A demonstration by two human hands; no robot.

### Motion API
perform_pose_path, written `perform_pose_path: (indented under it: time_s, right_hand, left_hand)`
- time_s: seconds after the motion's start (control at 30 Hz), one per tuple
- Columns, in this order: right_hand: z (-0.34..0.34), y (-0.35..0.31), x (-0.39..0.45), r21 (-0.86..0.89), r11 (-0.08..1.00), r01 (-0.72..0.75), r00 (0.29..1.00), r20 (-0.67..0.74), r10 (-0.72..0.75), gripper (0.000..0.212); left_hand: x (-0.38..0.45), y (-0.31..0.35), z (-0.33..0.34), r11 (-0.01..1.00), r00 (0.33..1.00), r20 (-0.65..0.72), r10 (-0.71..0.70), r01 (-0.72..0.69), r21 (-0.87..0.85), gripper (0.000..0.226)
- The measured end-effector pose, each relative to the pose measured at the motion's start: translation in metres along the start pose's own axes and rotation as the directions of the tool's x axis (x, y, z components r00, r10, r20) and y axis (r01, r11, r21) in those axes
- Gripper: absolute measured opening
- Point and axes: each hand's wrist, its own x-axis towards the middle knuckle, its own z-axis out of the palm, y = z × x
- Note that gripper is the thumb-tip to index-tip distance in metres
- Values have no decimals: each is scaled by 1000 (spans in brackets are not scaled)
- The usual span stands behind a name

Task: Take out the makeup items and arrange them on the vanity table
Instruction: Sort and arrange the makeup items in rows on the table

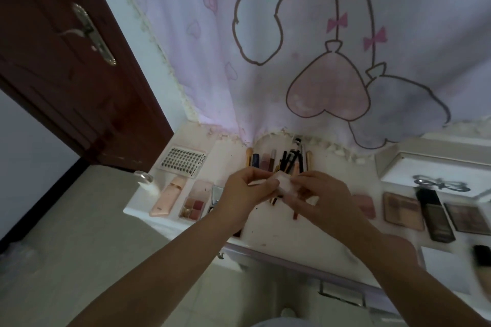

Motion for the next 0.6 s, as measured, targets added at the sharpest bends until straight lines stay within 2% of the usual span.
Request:
perform_pose_path:
  time_s: [0.1,0.17,0.27,0.5,0.6]
  right_hand:
    - [-2,-3,2,153,980,-130,990,-34,137,28]
    - [-3,-2,3,286,932,-223,974,22,226,26]
    - [-4,-4,2,401,876,-266,964,117,240,26]
    - [-1,-8,2,405,857,-318,940,249,232,24]
    - [2,-6,1,399,845,-357,914,336,228,23]
  left_hand:
    - [-2,8,-5,999,998,60,35,-37,34,21]
    - [-5,13,-11,996,992,114,47,-55,68,25]
    - [-10,18,-18,992,988,136,68,-82,98,29]
    - [-28,11,-33,990,993,120,11,-28,139,42]
    - [-32,3,-40,992,992,124,-21,5,129,38]
